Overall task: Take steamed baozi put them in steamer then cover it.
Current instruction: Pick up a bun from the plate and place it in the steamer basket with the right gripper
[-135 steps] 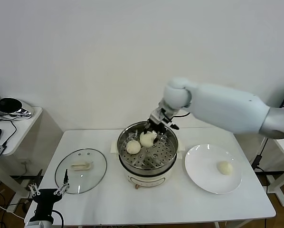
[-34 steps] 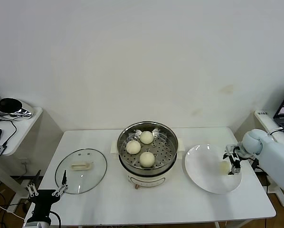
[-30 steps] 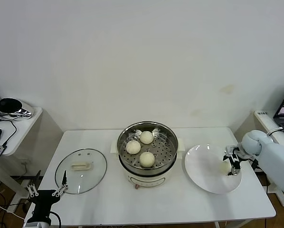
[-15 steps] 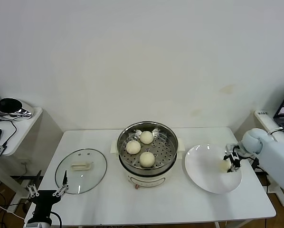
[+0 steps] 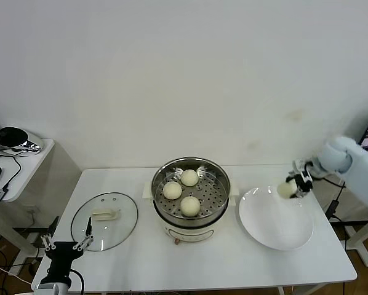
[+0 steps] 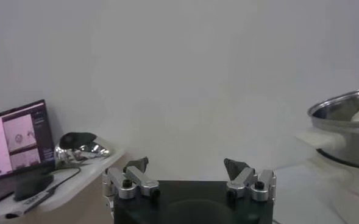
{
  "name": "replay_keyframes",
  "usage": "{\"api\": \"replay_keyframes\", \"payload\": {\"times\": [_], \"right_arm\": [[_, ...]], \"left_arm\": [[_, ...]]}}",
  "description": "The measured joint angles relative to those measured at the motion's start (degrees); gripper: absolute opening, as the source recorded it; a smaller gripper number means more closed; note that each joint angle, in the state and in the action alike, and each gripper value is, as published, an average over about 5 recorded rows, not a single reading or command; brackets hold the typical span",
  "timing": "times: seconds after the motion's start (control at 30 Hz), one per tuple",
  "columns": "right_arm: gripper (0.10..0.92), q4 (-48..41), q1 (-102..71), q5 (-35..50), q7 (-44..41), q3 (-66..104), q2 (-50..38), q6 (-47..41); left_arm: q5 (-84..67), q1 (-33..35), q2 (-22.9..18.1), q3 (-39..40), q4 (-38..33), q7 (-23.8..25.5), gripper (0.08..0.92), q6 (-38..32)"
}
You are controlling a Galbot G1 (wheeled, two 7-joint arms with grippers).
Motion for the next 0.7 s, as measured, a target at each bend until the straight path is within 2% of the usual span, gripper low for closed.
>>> {"api": "replay_keyframes", "payload": {"times": [0.33,0.7], "right_arm": [[0.594,7.4,16.3,14.3,4.8,-14.4,6.7,-8.2],[0.602,7.1,18.3,25.1,11.5,-19.4,18.0,-17.4]], "left_arm": [[0.0,-0.8,0.2,0.4,-0.1,0.1,0.823,0.2],[0.0,-0.8,-0.5,0.2,-0.4,0.1,0.823,0.3]]}}
